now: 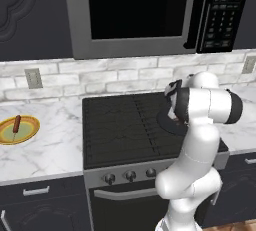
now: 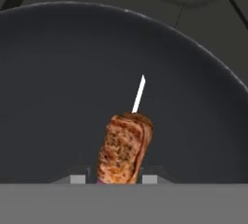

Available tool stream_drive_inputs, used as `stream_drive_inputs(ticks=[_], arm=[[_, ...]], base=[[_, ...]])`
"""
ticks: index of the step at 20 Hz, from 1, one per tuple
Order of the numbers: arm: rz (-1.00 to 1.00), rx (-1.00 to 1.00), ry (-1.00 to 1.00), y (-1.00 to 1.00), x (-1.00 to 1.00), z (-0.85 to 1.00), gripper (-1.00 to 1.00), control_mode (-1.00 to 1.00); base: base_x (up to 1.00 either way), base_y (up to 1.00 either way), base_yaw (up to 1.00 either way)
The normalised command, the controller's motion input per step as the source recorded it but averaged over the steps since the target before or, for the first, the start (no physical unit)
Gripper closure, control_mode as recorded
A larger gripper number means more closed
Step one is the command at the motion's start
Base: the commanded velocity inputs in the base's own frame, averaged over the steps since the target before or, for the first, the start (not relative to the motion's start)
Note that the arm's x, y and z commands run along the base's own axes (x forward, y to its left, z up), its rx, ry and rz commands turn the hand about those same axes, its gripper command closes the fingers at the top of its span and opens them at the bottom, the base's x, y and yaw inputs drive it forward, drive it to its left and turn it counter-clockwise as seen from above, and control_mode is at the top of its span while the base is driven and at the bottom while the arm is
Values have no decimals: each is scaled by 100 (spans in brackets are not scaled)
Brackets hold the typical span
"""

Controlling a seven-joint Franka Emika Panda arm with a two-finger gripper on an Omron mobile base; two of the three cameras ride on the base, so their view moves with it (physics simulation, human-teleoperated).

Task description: Place the cold items (potato and bell pepper) from the fridge in one tupperware on the dining counter. Place the warm items (kebab skewer and hot dog) in the stove area in another tupperware.

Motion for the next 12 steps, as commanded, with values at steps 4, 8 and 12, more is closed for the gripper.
stream_drive_inputs(ticks=[4, 8, 12], arm=[[0, 0, 14, 20, -59, 20, 100, -100], [0, 3, 2, 1, -73, 49, 100, -100], [-2, 4, -11, 0, -73, 95, 100, -100]], base=[[0, 0, 0], [0, 0, 0], [0, 0, 0]])
